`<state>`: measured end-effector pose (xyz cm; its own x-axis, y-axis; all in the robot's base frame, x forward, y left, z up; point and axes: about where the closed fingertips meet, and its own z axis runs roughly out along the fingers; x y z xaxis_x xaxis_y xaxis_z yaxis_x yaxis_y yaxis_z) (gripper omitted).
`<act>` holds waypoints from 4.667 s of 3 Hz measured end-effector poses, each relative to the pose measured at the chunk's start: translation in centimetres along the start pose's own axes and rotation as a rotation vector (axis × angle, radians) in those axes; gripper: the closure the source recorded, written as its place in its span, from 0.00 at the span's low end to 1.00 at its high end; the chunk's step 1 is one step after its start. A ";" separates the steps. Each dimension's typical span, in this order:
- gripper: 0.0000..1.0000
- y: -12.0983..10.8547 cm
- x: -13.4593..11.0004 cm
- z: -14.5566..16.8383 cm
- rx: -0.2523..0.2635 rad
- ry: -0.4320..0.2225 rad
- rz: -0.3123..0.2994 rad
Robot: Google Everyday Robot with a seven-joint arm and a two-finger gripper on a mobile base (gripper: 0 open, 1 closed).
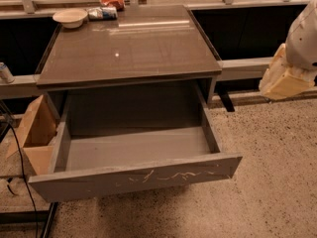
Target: Close top drawer
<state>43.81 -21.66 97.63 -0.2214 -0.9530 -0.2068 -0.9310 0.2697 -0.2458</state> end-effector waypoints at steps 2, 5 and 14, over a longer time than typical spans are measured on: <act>1.00 0.2 0.3 0.8 0.007 -0.012 0.013; 1.00 2.7 3.8 6.5 -0.028 -0.077 0.121; 1.00 11.3 3.7 26.3 0.000 -0.246 0.096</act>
Offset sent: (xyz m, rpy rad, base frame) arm 0.0002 -0.0060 -0.0320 0.0399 -0.0001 -0.0304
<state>40.08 -18.49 69.13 -0.2318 -0.8607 -0.4533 -0.9090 0.3576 -0.2141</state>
